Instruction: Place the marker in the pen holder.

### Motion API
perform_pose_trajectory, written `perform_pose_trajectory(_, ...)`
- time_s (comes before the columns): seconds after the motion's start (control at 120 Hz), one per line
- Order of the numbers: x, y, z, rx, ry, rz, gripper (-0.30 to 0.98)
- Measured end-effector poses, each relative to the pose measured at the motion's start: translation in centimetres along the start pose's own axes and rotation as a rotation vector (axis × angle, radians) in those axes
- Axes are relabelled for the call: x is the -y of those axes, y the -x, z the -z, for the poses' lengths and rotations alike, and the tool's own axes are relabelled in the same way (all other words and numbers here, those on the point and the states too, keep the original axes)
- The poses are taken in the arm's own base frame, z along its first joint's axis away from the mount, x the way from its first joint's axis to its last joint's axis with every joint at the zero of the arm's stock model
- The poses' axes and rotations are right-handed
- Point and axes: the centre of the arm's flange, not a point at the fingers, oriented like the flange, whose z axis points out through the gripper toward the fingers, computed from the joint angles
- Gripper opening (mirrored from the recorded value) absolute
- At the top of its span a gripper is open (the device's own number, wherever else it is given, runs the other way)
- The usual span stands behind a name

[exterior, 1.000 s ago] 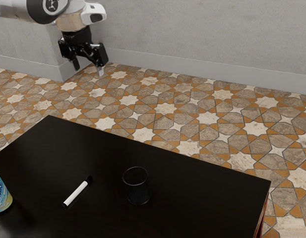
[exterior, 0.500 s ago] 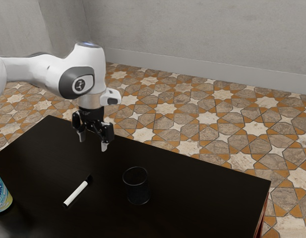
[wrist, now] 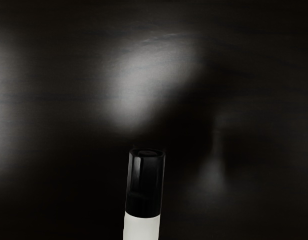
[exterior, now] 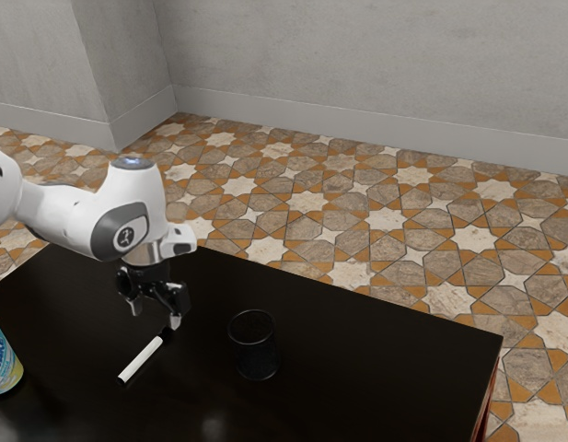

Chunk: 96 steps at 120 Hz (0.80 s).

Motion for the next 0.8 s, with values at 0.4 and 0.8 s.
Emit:
perform_pose_trajectory(0.4,0.0,0.2,-1.6,-0.036,0.015,0.01,0.68)
perform_pose_trajectory(0.8,0.1,-0.7,-3.7,-0.047,0.018,0.018,0.68)
